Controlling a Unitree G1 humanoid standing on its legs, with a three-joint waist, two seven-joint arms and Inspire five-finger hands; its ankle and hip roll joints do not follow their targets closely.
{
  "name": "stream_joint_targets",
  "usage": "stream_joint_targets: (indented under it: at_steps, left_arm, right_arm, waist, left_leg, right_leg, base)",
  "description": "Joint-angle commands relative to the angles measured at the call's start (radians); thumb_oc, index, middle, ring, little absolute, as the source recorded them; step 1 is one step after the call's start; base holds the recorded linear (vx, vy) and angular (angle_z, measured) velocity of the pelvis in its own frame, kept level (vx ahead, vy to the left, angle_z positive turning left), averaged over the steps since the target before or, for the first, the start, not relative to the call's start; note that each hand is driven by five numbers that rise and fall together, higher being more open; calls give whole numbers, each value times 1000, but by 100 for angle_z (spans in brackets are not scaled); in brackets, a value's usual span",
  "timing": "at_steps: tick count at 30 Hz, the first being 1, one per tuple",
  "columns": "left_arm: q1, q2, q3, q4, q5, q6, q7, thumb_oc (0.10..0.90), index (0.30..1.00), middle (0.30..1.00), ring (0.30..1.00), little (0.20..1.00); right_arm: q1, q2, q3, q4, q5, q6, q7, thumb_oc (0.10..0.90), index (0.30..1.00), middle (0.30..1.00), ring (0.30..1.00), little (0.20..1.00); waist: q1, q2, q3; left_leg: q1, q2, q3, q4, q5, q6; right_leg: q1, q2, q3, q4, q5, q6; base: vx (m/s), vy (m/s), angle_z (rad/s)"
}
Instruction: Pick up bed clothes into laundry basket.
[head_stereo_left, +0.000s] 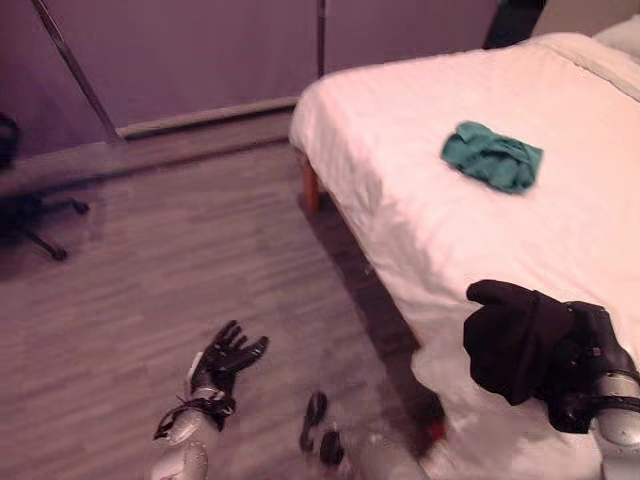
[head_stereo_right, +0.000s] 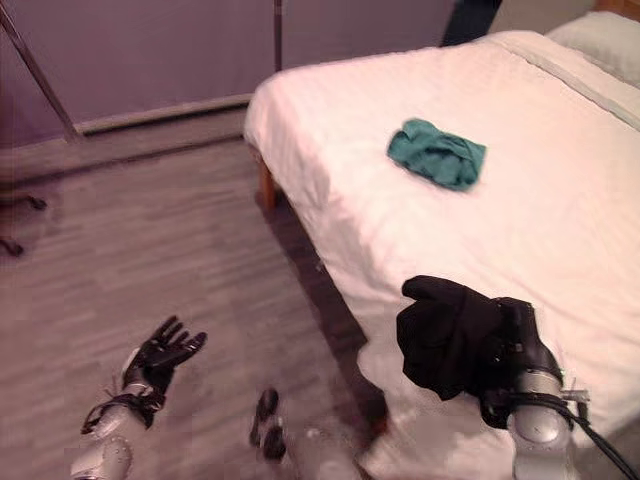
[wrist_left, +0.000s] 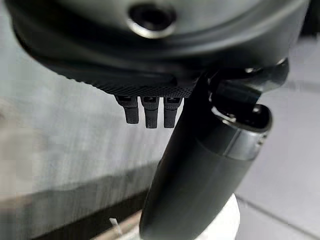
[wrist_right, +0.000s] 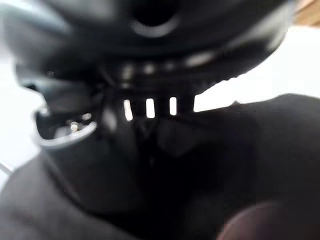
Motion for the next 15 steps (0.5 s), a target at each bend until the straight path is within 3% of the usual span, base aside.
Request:
stream_joint_targets:
  at_steps: [1,2,3,4,5,6,7,8,10,11,12,13,14,15]
  left_arm:
    - [-187,165,57,-102,-9,-112,-36,800,900,900,900,900]
    - [-202,165,48,-96,-35,-113,-37,800,900,900,900,900]
    - [-202,161,41,-99,-52,-113,-38,800,900,900,900,900]
    - [-193,163,36,-92,-64,-105,-45,800,900,900,900,900]
    - [-183,164,26,-81,-56,-101,-34,800,900,900,900,900]
    - [-185,166,24,-81,-56,-101,-33,800,900,900,900,900]
    - [-138,164,43,-87,-76,-88,-33,800,900,900,900,900]
    - [-106,159,56,-81,-82,-82,-32,800,900,900,900,900]
    - [-61,157,66,-60,-65,-79,-32,800,900,900,900,900]
    - [-44,156,78,-48,-65,-82,-35,800,900,900,900,900]
    - [-44,156,79,-48,-65,-82,-35,800,900,900,900,900]
    - [-20,154,86,-25,-61,-88,-31,800,900,900,900,900]
    - [-14,156,86,-16,-55,-93,-33,800,900,900,900,900]
    - [-14,156,86,-16,-55,-93,-33,800,900,900,900,900]
  right_arm:
    - [-78,-32,-67,-98,29,-85,-84,400,300,300,300,300]
    - [-66,-37,-82,-108,41,-89,-100,400,300,300,300,300]
    - [-72,-40,-82,-111,48,-88,-115,400,300,300,300,300]
    - [-81,-49,-88,-115,66,-91,-137,400,300,300,300,300]
    - [-90,-59,-88,-108,75,-91,-156,400,300,300,300,300]
    - [-91,-57,-89,-105,76,-92,-158,400,300,300,300,300]
    - [-109,-69,-81,-90,85,-87,-165,400,300,300,300,300]
    - [-124,-81,-77,-89,88,-89,-168,400,300,300,300,300]
    - [-154,-97,-66,-92,95,-100,-177,400,300,300,300,300]
    - [-166,-102,-55,-93,96,-114,-180,400,300,300,300,300]
    - [-167,-102,-55,-93,96,-115,-180,400,300,300,300,300]
    - [-177,-107,-49,-105,104,-130,-175,400,300,300,300,300]
    - [-185,-109,-41,-112,105,-136,-167,400,300,300,300,300]
    - [-185,-108,-41,-112,105,-136,-167,400,300,300,300,300]
  waist:
    - [-67,-89,-51]
    - [-92,-93,-48]
    - [-93,-103,-41]
    - [-87,-133,-27]
    - [-58,-171,-13]
    - [-55,-169,-7]
    - [-8,-197,3]
    - [18,-207,4]
    - [58,-214,7]
    - [74,-210,6]
    - [76,-211,6]
    - [102,-198,2]
    - [117,-193,2]
    - [118,-194,2]
  left_leg:
    - [41,264,65,86,263,-108]
    - [-41,331,101,310,366,-188]
    - [-98,381,135,404,426,-193]
    - [-186,435,205,587,510,-193]
    - [-266,491,181,709,566,-193]
    - [-276,504,178,733,560,-193]
    - [-348,583,125,762,521,-148]
    - [-395,588,91,735,499,-119]
    - [-462,554,27,649,451,-85]
    - [-458,533,12,548,421,-65]
    - [-453,532,16,545,422,-65]
    - [-432,489,-61,225,375,-30]
    - [-422,446,-115,99,359,-24]
    - [-418,444,-112,92,363,-24]
  right_leg:
    - [84,-122,120,-61,97,370]
    - [107,-115,125,-63,79,342]
    - [148,-121,142,-71,62,331]
    - [188,-126,142,-91,55,288]
    - [243,-128,191,-113,34,263]
    - [245,-118,191,-118,35,255]
    - [303,-98,253,-148,25,238]
    - [322,-92,306,-158,26,239]
    - [355,-91,390,-164,18,249]
    - [364,-93,434,-170,12,264]
    - [365,-94,436,-170,12,265]
    - [373,-115,518,-143,-1,300]
    - [379,-118,562,-138,-19,310]
    - [379,-119,563,-138,-19,310]
  base:
    - [266,-59,31]
    - [396,-42,55]
    - [332,-107,48]
    - [329,-115,-14]
    - [169,-122,-48]
    - [389,-119,-83]
    - [350,-8,-123]
    - [459,62,-150]
    - [277,178,-187]
    - [188,157,-141]
    - [319,396,-81]
    - [356,410,-74]
    - [355,410,-100]
    - [267,240,-111]
